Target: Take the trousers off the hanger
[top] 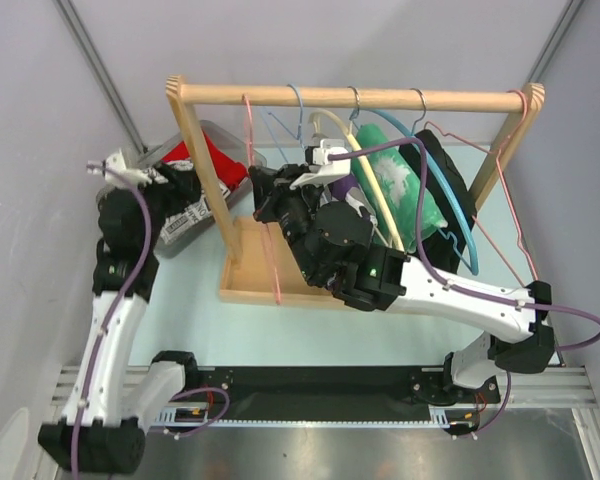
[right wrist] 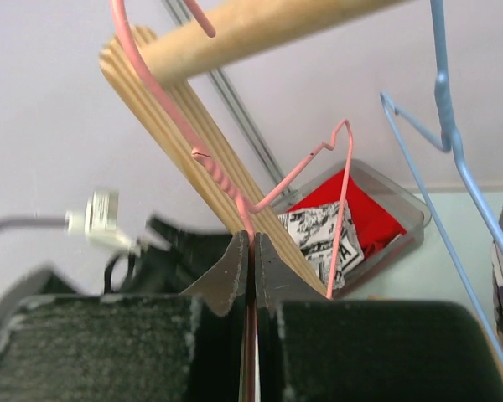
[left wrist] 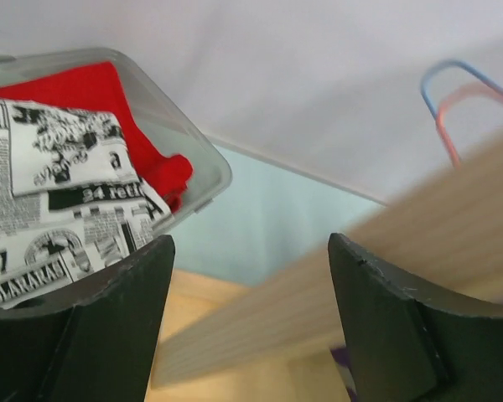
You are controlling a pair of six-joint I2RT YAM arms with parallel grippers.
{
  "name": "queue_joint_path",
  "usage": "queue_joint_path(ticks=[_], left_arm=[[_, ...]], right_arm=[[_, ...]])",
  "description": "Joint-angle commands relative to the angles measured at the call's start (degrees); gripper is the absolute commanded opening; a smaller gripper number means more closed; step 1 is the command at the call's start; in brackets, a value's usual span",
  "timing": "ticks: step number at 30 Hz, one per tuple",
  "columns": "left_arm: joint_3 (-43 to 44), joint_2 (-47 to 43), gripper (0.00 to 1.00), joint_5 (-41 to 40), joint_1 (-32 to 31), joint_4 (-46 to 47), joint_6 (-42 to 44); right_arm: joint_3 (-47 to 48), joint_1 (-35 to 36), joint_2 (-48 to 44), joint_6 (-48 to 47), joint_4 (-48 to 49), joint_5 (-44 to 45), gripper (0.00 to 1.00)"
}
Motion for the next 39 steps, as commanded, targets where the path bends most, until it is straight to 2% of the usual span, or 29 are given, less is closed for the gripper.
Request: queue_joint_path(ticks=[1, 5, 9, 12, 16, 17, 18, 20, 21, 23, 24, 25, 26, 28, 32, 39], left_arm=[[-8.33, -11.13, 0.79, 7.85, -4.22, 0.32, -3.16], [-10.36, -19.67, 0.80, 8.55, -4.22, -6.43, -1.58], [-10.19, -24.59, 0.79, 14.58, -4.22, -8.74, -2.63], [-7.56, -24.96, 0.79, 20.65, -4.22, -8.57, -3.42], [-2.02, -24.08, 0.79, 24.02, -5.18, -11.45, -0.09], [-0.01, -23.73, 0.79, 23.32, -6.58, -11.73, 2.62], [1.40, -23.12, 0.79, 22.45, -10.59, -12.16, 4.73], [7.61, -20.48, 0.79, 16.31, -15.44, -17.68, 11.91], [9.48, -19.86, 0.79, 12.80, -20.52, -19.71, 13.79], [12.39, -20.20, 0.79, 3.23, -25.11, -23.76, 17.84], [12.58, -20.64, 0.79, 0.32, -28.88, -24.99, 18.80], [12.58, -21.17, 0.80, -5.02, -30.22, -25.26, 20.29], [12.49, -22.22, 0.80, -6.46, -32.15, -25.52, 20.57], [12.05, -22.84, 0.80, -7.01, -33.48, -25.62, 20.57], [13.02, -22.23, 0.79, -1.22, -34.19, -25.88, 18.38], [10.65, -24.52, 0.79, -1.39, -34.19, -22.81, 12.67]], right_arm=[[7.49, 0.70, 3.56, -4.87, 5.65, 3.92, 0.00], [11.72, 1.58, 7.26, -9.62, 9.43, 6.12, 0.00], [15.60, 1.32, 11.12, -12.09, 12.32, 9.10, 0.00], [18.32, 1.14, 14.55, -14.36, 14.35, 11.65, 0.00], [23.15, 0.70, 18.95, -16.57, 13.39, 13.15, 0.00], [23.86, 0.44, 19.74, -17.71, 13.39, 13.33, 0.00], [24.47, 0.35, 20.62, -18.24, 13.56, 13.68, 0.00], [24.22, 0.00, 21.15, -18.94, 13.92, 13.86, 0.00], [24.21, -0.17, 21.50, -18.95, 13.31, 13.94, 0.00], [23.34, -0.44, 21.68, -19.65, 14.17, 14.12, 0.00], [21.94, -0.53, 21.77, -20.52, 14.53, 14.38, 0.00], [21.32, -0.79, 21.59, -20.62, 14.71, 14.47, 0.00], [20.71, -0.88, 21.59, -20.53, 14.97, 14.65, 0.00], [19.91, -1.23, 21.42, -20.00, 14.97, 15.35, 0.00], [21.75, -2.11, 22.20, -20.00, 13.66, 15.00, 0.00], [25.53, -4.04, 23.17, -18.95, 8.82, 11.75, 0.00]])
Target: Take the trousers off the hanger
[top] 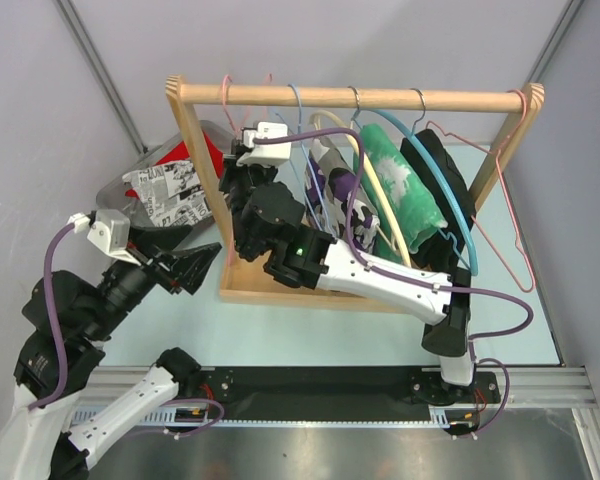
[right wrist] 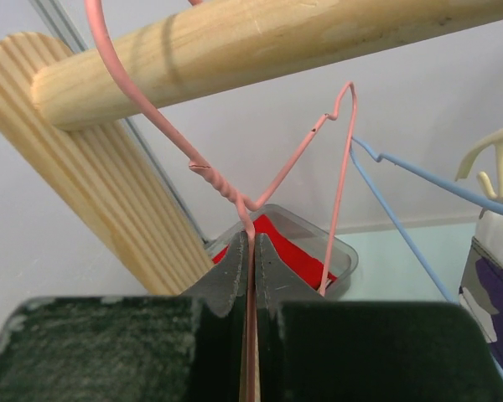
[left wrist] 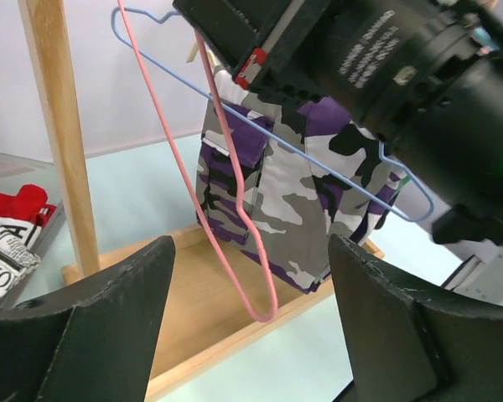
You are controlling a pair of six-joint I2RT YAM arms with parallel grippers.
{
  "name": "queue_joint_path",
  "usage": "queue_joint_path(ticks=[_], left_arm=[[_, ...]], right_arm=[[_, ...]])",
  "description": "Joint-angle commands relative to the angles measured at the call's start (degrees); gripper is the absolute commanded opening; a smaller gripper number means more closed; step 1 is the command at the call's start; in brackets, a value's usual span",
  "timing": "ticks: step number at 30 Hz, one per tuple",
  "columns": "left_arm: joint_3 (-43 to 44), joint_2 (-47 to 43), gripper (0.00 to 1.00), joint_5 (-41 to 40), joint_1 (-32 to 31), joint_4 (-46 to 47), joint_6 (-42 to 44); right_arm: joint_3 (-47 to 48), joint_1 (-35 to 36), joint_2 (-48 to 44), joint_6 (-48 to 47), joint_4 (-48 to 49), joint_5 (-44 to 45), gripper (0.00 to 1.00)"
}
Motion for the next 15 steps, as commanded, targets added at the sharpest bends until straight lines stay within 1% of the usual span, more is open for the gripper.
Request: queue_joint_path(ticks=[1, 6, 9, 11, 12, 14, 15], left_arm=[[-0.81, -1.00, 0.79, 0.23, -0.42, 2.31, -5.38], [0.59, -0.82, 0.79, 3.40, -0.42, 2.58, -8.47], [3.23, -0.12, 0.79, 4.89, -0.42, 2.05, -8.65], [4.81, 0.67, 0.79, 5.95, -0.42, 2.31, -9.09], [5.08, 0.85, 0.79, 6.39, -0.42, 2.66, -9.53], [4.99, 1.20, 0.79, 7.27, -0.51, 3.97, -10.14], [4.82, 1.29, 0.79, 7.53, -0.51, 4.42, -10.58]], right_arm=[[3.35, -1.70, 0.68, 0.74, -2.94, -1.34, 0.00], [3.96, -3.55, 0.16, 7.06, -9.61, -4.95, 0.00], [2.74, -3.20, -0.72, 8.13, -12.25, -5.92, 0.00], [2.56, -3.20, -1.34, 9.53, -16.03, -6.53, 0.00], [1.34, -3.03, -2.21, 10.67, -16.82, -7.05, 0.07], [0.10, -2.68, -3.27, 11.38, -18.32, -9.15, 0.18], [-0.25, -2.41, -4.23, 11.64, -18.50, -9.95, 0.28]])
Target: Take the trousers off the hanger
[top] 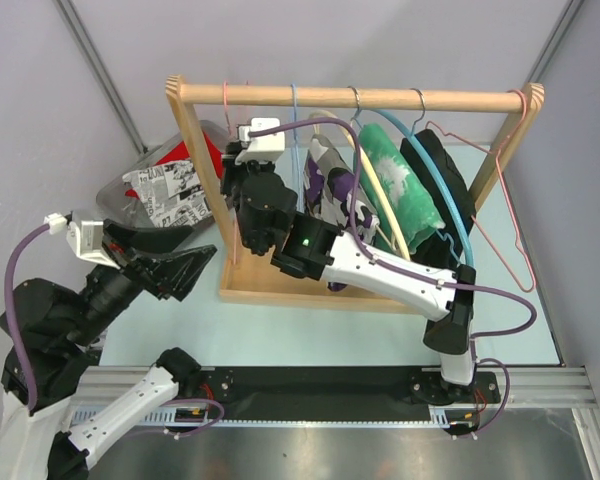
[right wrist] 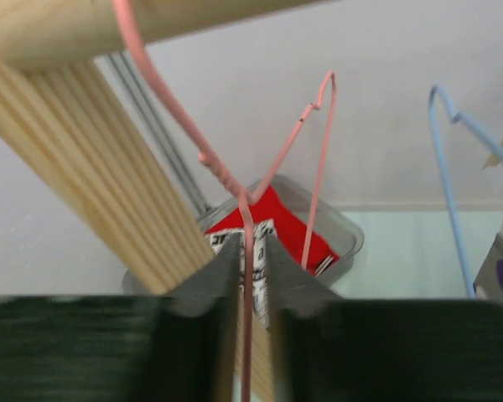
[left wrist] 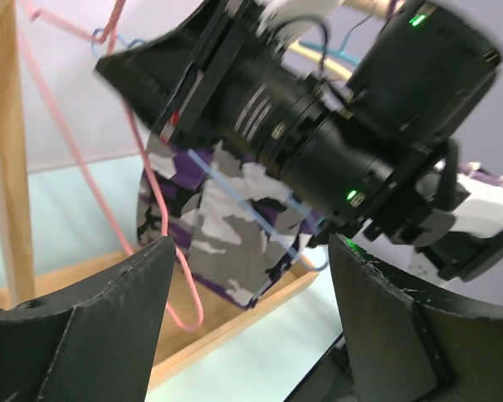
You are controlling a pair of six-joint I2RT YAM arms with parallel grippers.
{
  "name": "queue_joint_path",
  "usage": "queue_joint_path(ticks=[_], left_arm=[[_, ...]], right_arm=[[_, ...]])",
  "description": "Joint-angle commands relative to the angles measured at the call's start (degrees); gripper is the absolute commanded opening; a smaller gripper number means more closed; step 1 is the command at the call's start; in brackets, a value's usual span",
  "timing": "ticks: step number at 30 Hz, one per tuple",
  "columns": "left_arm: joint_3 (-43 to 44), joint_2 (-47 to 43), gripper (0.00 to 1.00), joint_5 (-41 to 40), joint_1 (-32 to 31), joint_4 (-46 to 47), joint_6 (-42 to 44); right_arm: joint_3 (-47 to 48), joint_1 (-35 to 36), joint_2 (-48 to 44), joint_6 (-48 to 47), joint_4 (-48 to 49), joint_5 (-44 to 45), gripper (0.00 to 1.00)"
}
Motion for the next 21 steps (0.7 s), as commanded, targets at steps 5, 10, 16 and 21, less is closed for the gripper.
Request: queue_joint_path(ticks=[5, 10, 16, 21], left_arm=[[2.00, 3.35, 0.79, 4.65, -0.40, 3.97, -2.89], [2.70, 5.19, 0.79, 8.08, -0.40, 6.25, -4.65], [0.95, 8.53, 0.77, 15.55, -0.40, 12.21, -8.60], [-2.04, 11.70, 0.74, 21.43, -0.40, 18.02, -12.47]], right_arm=[[-0.38, 4.73, -6.83, -2.12, -12.85, -4.90, 0.46], [-6.60, 10.18, -14.19, -13.18, -10.93, 1.06, 0.52], [-12.51, 11.42, -23.86, -13.64, -16.01, -5.66, 0.52], [-9.01, 9.75, -25.20, -13.73, -23.90, -7.18, 0.53]])
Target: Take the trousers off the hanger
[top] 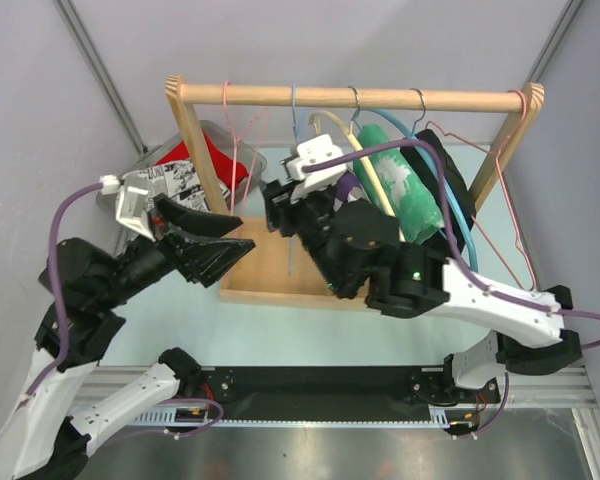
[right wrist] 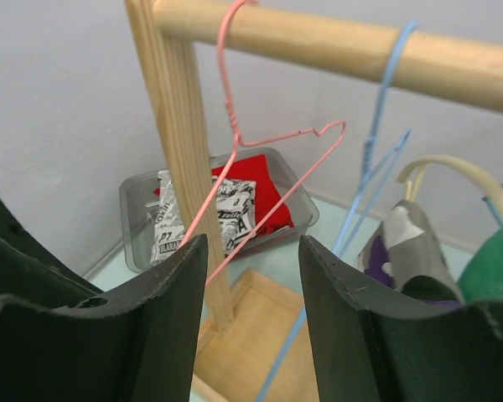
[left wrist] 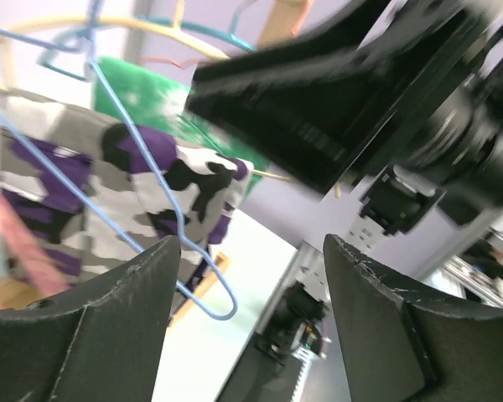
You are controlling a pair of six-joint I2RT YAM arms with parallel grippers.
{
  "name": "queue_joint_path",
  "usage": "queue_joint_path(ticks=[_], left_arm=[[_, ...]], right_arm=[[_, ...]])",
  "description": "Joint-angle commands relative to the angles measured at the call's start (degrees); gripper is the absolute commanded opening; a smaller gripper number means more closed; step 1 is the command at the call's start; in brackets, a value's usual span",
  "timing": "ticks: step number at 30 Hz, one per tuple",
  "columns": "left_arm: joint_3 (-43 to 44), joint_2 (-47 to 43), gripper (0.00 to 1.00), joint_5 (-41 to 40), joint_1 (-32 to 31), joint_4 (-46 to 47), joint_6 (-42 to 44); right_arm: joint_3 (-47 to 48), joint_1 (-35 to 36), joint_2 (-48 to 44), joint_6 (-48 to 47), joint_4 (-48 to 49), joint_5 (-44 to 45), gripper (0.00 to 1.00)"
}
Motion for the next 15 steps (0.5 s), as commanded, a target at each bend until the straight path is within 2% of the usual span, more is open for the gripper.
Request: queue_joint_path(ticks=[1, 9, 15], left_arm=[[-1.87, 3.63, 0.73, 6.75, 0.02, 7.90, -4.69], [0.41, 8.47, 0.72, 6.06, -3.23, 12.48, -6.19], [0.07, 11.72, 0.72, 2.63, -10.09, 14.42, -5.75]], right_arm=[[4.01, -1.66, -1.84, -2.10, -8.32, -2.24, 0.52], [11.13, -7.19, -3.32, -0.88, -21.84, -2.59, 0.52], [12.98, -13.79, -5.79, 2.73, -29.41, -7.77, 0.52]])
